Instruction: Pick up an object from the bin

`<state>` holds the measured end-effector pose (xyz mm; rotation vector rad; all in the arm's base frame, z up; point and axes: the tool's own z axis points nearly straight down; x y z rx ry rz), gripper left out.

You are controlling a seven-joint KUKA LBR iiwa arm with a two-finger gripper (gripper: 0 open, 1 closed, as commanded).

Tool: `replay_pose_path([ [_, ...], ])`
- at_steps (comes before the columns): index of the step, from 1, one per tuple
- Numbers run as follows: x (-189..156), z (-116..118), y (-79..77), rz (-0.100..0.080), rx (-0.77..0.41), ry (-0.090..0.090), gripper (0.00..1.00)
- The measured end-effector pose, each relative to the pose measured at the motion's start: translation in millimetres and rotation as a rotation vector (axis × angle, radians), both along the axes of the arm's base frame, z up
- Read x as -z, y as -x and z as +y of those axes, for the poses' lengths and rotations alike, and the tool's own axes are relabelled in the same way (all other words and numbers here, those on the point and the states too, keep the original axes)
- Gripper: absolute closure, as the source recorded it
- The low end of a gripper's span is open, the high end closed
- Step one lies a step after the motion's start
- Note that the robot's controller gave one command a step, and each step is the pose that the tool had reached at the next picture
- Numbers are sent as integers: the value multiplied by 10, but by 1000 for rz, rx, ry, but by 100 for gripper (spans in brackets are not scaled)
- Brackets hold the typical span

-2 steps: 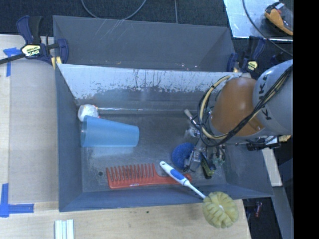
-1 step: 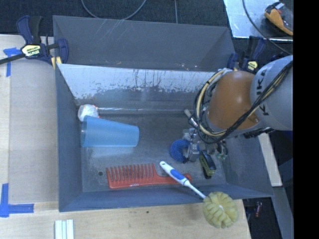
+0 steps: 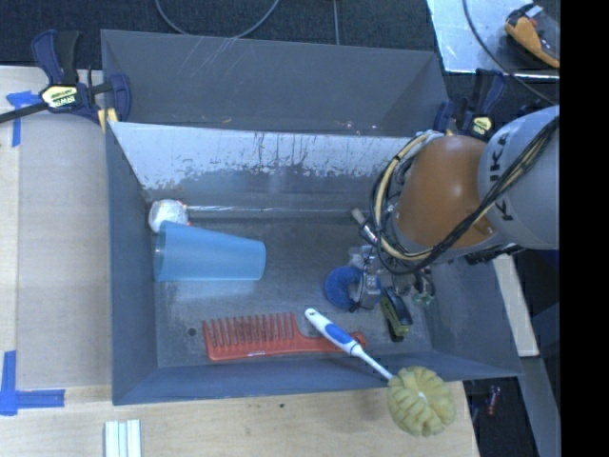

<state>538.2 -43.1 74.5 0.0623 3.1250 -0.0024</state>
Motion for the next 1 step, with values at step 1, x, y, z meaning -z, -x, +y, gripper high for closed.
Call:
replay_pose_path([
  [1,-121,1,12,3,0,0,100],
])
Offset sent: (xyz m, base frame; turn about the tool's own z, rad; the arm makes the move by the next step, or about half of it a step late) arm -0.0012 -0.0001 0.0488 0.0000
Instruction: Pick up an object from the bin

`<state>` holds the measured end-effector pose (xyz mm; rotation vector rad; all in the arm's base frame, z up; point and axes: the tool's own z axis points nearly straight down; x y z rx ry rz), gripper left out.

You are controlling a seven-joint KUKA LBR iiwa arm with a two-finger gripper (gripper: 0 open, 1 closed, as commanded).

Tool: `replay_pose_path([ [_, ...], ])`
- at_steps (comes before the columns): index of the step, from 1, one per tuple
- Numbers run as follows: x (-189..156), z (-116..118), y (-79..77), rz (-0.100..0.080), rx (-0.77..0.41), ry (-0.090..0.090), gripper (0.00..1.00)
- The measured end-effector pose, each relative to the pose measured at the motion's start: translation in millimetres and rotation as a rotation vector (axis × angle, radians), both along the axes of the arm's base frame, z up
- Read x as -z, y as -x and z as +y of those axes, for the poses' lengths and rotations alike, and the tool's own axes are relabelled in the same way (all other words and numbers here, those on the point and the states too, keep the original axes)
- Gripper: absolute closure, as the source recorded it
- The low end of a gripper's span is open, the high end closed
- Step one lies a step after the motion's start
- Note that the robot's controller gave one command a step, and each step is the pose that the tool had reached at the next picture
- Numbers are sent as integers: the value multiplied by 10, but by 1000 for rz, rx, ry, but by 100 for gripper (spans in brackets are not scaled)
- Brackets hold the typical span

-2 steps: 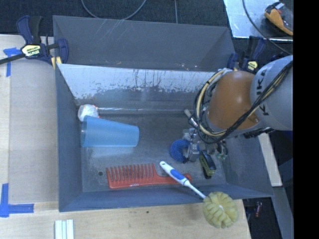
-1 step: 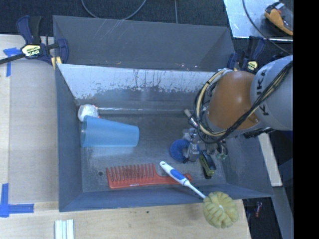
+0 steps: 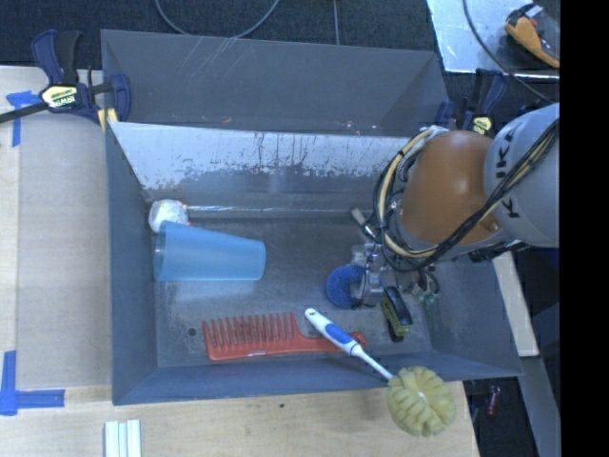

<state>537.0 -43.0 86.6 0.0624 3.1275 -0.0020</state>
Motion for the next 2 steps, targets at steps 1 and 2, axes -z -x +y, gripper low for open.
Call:
replay_pose_path([
  [1,-197,0,-6,-3,0,0,100],
  [2,-465,1,6,2,0,0,100],
])
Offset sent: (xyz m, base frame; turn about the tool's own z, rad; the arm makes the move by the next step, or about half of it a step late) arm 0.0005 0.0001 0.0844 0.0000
